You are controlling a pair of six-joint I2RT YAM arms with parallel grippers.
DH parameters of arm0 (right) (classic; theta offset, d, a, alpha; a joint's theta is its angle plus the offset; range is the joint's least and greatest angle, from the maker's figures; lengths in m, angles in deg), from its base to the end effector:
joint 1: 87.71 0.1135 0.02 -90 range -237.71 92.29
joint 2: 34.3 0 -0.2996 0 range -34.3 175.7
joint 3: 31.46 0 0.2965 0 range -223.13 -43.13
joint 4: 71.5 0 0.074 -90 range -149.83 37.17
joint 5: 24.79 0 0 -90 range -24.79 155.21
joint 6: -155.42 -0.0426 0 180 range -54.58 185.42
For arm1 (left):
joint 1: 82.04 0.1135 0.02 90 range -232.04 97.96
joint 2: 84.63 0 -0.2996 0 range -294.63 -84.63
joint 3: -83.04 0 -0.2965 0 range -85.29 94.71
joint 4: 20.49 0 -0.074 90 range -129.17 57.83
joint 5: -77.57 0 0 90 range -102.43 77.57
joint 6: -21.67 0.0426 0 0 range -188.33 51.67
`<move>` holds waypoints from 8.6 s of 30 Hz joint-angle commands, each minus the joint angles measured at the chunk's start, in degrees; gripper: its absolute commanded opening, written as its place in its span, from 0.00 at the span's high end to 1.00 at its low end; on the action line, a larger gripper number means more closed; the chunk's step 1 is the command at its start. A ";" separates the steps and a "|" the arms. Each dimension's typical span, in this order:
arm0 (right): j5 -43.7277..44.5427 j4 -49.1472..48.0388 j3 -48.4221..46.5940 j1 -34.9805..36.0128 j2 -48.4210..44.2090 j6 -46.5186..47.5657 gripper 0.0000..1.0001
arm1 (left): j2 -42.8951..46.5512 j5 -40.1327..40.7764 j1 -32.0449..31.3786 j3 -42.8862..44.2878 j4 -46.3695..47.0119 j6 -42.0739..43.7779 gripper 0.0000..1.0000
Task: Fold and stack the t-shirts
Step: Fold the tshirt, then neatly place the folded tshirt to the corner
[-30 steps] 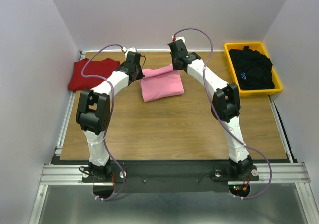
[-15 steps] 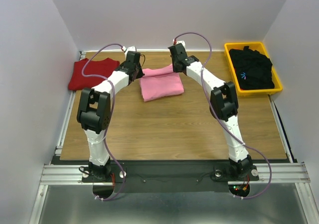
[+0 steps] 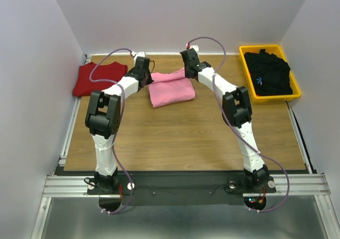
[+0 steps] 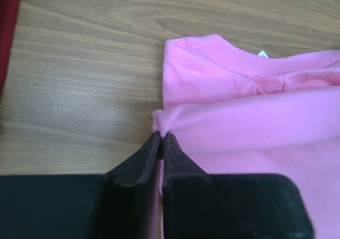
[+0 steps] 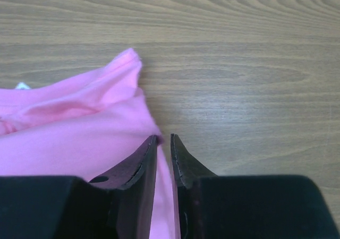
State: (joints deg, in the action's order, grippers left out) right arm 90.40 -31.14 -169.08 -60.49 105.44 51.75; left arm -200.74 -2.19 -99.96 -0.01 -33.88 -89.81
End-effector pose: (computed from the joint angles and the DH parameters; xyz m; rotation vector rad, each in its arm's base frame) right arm 0.5667 0.2711 0.2201 -0.0451 2.2306 -0.1234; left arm 0.5063 -0.1558 0.2228 -0.1710 2.1294 -0.2142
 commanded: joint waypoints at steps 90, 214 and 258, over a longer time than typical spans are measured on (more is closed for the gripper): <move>-43.12 -12.34 34.18 -6.13 -16.17 -12.61 0.62 | 11.61 -2.33 -7.05 -16.17 -1.97 -4.19 0.49; -10.35 -0.12 26.72 24.89 -14.33 14.73 0.46 | 34.99 0.66 9.21 -35.44 -4.52 -1.82 0.11; -22.90 -10.93 41.49 17.25 -31.02 9.19 0.99 | 14.26 -37.57 2.27 -23.14 13.93 -23.34 0.01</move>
State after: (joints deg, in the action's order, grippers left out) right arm 68.78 -38.13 -128.36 -43.07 77.57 62.35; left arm -184.72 -36.14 -96.63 -25.91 -24.79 -109.72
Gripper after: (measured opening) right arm 0.056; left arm 0.985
